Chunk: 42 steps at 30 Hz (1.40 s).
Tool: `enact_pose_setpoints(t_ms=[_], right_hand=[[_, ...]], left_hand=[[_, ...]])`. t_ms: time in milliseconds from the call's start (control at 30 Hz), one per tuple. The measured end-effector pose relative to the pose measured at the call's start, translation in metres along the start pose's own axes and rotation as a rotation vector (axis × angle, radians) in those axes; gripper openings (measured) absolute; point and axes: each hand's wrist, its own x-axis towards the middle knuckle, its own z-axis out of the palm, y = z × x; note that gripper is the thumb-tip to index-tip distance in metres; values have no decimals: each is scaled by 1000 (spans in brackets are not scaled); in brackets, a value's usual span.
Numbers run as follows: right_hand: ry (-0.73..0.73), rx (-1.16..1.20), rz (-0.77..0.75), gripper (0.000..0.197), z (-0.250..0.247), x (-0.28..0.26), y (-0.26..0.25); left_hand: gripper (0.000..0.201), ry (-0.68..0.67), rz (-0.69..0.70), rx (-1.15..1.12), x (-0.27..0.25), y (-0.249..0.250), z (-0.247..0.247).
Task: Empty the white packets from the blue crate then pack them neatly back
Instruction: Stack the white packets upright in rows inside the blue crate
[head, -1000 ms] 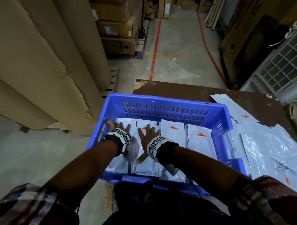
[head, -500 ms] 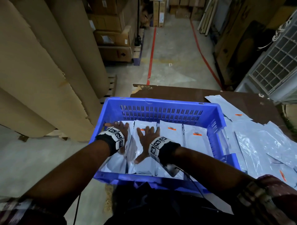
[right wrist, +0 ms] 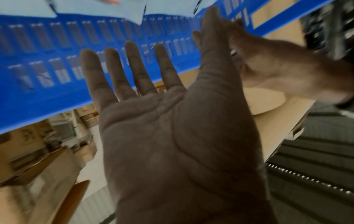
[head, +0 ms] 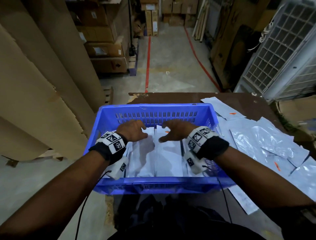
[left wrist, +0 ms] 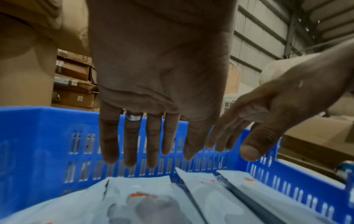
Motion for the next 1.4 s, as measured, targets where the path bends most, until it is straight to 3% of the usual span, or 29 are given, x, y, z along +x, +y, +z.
enact_pose_setpoints(t_ms=[100, 233, 500, 800, 933, 1133, 1400], right_hand=[[19, 87, 88, 66, -17, -19, 34], [72, 281, 142, 33, -34, -55, 84], [148, 381, 322, 55, -23, -122, 196], [80, 509, 468, 54, 40, -163, 294], [68, 491, 530, 53, 66, -179, 321], [131, 474, 593, 52, 100, -197, 356], [173, 552, 641, 45, 120, -210, 396]], left_hand=[[36, 46, 83, -71, -2, 22, -7], [36, 64, 153, -106, -3, 60, -11], [26, 164, 363, -215, -11, 169, -7], [28, 56, 555, -390, -11, 281, 29], [26, 4, 565, -355, -2, 320, 45], [34, -133, 468, -281, 16, 365, 69], [44, -168, 407, -187, 39, 416, 95]])
